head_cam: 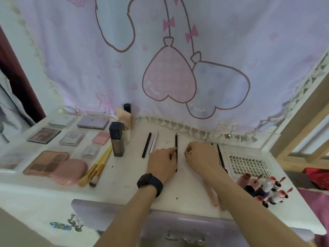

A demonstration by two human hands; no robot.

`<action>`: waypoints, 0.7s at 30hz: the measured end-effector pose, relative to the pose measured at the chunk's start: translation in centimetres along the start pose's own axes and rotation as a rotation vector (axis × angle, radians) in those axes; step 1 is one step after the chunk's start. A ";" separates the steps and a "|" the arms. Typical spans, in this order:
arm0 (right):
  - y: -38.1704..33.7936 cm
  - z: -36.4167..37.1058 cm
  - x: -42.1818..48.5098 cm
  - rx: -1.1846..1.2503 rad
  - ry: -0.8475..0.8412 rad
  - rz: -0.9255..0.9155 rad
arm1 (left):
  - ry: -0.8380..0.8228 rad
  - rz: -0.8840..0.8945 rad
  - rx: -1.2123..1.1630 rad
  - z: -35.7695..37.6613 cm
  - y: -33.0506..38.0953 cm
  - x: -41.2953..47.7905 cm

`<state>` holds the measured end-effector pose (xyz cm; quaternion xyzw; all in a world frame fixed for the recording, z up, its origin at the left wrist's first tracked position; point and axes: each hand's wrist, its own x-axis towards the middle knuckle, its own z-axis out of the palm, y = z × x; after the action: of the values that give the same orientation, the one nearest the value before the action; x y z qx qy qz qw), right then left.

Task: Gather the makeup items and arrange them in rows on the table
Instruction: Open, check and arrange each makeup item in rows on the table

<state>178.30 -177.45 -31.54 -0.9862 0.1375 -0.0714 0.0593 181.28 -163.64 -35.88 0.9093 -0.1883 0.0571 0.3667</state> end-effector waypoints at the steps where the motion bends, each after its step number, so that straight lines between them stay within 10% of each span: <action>1: -0.1 0.1 0.0 -0.033 -0.012 -0.013 | -0.002 0.008 0.006 0.0 -0.1 0.0; 21: 1.9 -1.3 0.8 -0.151 -0.216 -0.161 | 0.005 0.013 0.139 1.2 -1.0 0.5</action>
<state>178.33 -179.61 -30.44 -0.9976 0.0558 0.0411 -0.0063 182.04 -163.99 -37.29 0.9312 -0.1890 0.0747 0.3027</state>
